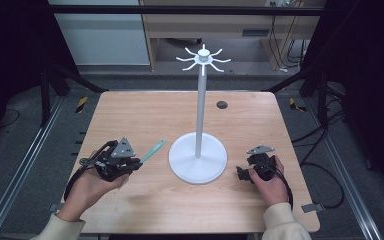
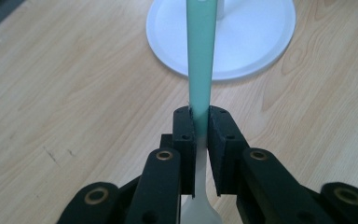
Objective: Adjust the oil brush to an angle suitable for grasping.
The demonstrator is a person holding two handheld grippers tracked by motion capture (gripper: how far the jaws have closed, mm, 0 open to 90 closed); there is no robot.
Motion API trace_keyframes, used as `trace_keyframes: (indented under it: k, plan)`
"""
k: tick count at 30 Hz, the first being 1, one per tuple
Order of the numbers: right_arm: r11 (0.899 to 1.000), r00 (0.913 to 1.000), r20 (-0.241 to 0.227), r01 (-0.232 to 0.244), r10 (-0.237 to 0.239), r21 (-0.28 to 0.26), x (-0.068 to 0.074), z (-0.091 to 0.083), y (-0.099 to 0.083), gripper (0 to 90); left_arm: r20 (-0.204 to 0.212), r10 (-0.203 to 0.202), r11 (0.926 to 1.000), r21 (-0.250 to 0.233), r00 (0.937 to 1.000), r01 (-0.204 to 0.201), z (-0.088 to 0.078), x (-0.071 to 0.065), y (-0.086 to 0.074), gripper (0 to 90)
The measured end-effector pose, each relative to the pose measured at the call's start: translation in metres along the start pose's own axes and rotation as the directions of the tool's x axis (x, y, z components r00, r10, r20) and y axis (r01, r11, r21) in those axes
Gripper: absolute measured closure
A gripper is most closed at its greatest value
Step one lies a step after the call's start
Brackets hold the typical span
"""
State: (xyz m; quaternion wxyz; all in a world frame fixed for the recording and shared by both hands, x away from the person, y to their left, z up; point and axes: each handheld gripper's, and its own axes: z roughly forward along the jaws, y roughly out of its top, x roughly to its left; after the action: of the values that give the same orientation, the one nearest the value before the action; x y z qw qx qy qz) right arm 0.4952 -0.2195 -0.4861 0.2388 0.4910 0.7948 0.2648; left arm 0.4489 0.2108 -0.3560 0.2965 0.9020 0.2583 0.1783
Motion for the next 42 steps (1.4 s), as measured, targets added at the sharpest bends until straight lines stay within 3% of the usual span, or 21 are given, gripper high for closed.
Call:
trace_keyframes:
  k: [13,18,28,42]
  plan:
    - [1.0,1.0,0.0,0.002,-0.002,0.0,0.0,0.0,0.0,9.3,-0.015,0.012,0.9965,-0.082,0.9998,-0.013,-0.017,-0.004,0.022,81.7]
    - [1.0,1.0,0.002,0.003,-0.003,0.003,0.0,0.0,0.0,9.3,-0.03,0.013,0.9897,-0.142,0.9995,-0.017,-0.03,-0.007,0.033,81.7]
    - [1.0,1.0,0.001,0.003,-0.003,0.004,0.0,0.0,0.0,9.3,-0.048,-0.011,0.976,-0.218,0.9988,0.0,-0.041,-0.005,0.048,81.7]
    - [1.0,1.0,0.001,0.003,-0.003,0.003,0.0,0.0,0.0,9.2,-0.048,-0.018,0.9643,-0.265,0.9987,0.005,-0.051,-0.007,0.06,81.7]
